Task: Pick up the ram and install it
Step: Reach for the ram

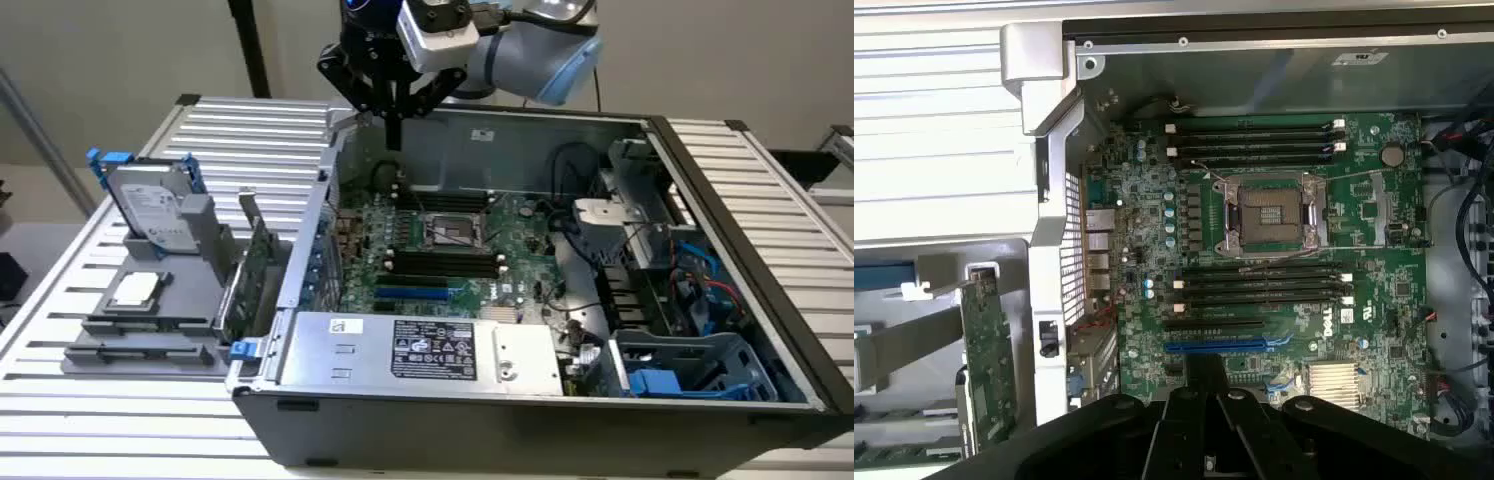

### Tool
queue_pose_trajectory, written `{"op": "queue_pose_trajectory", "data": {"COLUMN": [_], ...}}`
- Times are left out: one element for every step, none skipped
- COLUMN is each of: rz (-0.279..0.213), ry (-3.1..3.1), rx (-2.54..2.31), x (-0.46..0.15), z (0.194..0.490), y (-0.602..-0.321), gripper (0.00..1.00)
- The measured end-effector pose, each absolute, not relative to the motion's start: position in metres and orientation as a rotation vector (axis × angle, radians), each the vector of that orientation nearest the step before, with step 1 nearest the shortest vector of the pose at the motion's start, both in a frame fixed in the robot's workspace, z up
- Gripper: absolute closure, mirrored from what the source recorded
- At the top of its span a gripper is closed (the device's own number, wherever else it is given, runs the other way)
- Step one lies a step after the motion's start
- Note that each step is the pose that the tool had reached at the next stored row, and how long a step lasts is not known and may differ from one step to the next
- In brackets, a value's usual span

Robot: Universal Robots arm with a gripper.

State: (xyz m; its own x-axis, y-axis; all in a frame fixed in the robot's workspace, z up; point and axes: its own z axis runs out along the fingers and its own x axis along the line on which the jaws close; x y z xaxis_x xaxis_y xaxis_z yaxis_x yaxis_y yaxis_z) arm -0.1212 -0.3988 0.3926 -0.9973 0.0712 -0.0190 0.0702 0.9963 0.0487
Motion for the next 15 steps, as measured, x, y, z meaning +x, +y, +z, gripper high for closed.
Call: {"op": "queue_pose_trajectory", "data": {"rz": [0.075, 0.075, 0.075, 0.075, 0.075, 0.075, 0.075, 0.075, 0.075, 0.075, 0.075, 0.075, 0.075, 0.075, 0.075], "ry": [3.118, 3.118, 3.118, 3.118, 3.118, 3.118, 3.118, 3.118, 3.118, 3.118, 3.118, 3.118, 3.118, 3.118, 3.118], "rx": [0.110, 0.110, 0.110, 0.110, 0.110, 0.110, 0.110, 0.110, 0.110, 0.110, 0.110, 0.110, 0.110, 0.110, 0.110], "x": [-0.1212, -0.1212, -0.1212, -0.1212, -0.1212, -0.1212, -0.1212, -0.1212, -0.1212, -0.1212, -0.1212, -0.1212, -0.1212, -0.1212, -0.1212], "z": [0.3926, 0.3926, 0.3926, 0.3926, 0.3926, 0.3926, 0.3926, 0.3926, 0.3926, 0.3926, 0.3926, 0.3926, 0.3926, 0.3926, 0.3926], "y": [-0.3988, -0.3988, -0.3988, -0.3988, -0.3988, -0.3988, -0.3988, -0.3988, -0.3988, -0.3988, -0.3988, -0.3988, -0.3988, -0.3988, -0.3988], "gripper": [1.00, 1.00, 1.00, 1.00, 1.00, 1.00, 1.00, 1.00, 1.00, 1.00, 1.00, 1.00, 1.00, 1.00, 1.00]}}
